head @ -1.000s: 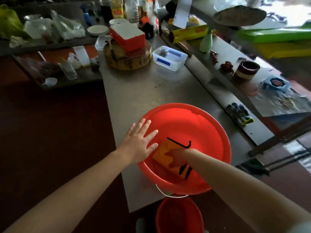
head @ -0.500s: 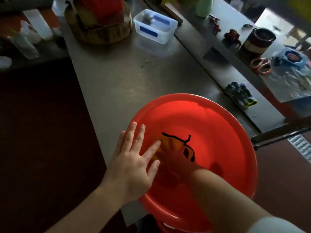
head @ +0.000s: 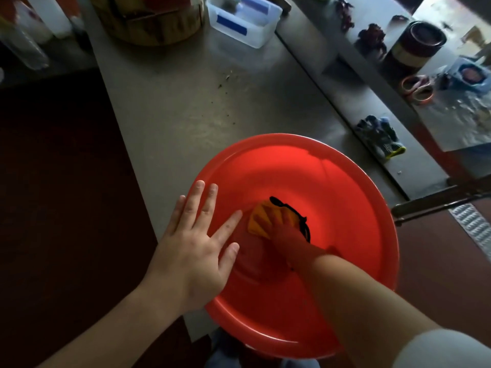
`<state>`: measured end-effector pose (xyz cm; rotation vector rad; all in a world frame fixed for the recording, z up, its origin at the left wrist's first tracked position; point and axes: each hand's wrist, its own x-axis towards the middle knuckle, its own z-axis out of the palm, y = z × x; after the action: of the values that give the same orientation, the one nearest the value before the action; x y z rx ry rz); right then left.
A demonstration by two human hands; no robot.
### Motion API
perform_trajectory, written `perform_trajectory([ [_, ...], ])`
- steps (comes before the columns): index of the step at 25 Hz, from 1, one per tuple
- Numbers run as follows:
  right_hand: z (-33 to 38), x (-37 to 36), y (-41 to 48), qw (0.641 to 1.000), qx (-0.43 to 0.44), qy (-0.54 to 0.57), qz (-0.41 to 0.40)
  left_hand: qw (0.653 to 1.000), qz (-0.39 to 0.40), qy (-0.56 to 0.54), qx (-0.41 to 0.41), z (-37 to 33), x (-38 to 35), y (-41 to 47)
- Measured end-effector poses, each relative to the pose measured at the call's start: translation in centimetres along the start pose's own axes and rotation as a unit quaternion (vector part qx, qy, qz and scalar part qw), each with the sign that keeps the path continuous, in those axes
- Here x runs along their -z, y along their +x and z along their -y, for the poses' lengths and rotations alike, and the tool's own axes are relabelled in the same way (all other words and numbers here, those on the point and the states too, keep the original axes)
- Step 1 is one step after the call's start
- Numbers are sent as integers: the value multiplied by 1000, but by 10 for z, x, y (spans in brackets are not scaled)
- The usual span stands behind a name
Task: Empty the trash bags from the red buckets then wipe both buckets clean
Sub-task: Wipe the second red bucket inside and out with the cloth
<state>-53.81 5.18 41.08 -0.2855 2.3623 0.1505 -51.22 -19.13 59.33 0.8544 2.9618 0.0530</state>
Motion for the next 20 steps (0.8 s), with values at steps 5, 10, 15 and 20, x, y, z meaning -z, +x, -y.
perform_trajectory([
  [5, 33, 6, -6, 997, -10, 76, -9, 1000, -5, -11, 26, -3, 3, 1],
  [10, 91, 3, -8, 990, 29, 127, -53, 999, 0, -10, 41, -4, 4, -3],
  [15, 9, -13, -12, 995, -22, 94, -37, 999, 12, 11, 51, -8, 6, -2],
  [20, 8, -6, -14, 995, -36, 90, -11, 999, 17, 14, 42, -9, 5, 1],
])
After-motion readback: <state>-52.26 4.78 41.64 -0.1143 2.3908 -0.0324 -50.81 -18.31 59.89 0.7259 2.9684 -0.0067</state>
